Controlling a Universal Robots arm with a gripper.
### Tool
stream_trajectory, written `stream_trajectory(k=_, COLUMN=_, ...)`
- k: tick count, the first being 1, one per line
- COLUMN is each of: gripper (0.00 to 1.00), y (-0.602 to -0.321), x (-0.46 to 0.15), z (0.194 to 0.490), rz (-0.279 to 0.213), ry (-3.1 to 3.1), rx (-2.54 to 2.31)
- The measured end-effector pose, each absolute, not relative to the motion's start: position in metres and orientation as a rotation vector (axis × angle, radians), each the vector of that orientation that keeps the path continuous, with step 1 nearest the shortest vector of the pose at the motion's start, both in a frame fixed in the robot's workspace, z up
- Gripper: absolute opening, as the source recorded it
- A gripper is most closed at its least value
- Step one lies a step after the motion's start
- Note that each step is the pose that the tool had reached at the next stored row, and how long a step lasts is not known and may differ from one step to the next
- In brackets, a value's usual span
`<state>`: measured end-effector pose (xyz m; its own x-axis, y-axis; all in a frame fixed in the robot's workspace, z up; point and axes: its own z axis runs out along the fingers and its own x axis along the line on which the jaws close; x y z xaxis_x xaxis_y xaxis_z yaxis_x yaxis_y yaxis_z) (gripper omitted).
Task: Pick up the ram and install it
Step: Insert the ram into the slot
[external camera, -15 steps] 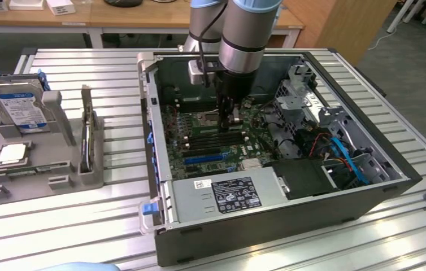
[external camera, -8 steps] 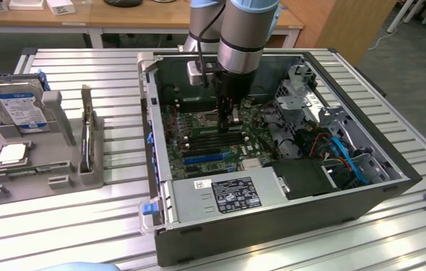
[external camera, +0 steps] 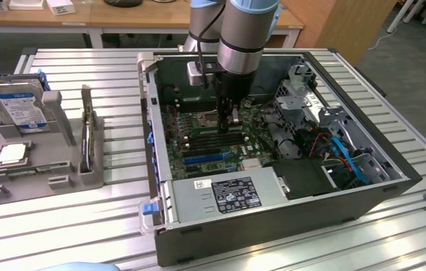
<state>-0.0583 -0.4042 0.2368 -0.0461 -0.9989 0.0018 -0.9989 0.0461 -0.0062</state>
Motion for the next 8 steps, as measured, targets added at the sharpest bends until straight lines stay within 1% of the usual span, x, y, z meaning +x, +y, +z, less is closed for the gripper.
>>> stream_trajectory(k=8, gripper=0.14, y=-0.4048, x=-0.0585, z=0.2325, rz=-0.010, ry=2.280, rx=-2.156)
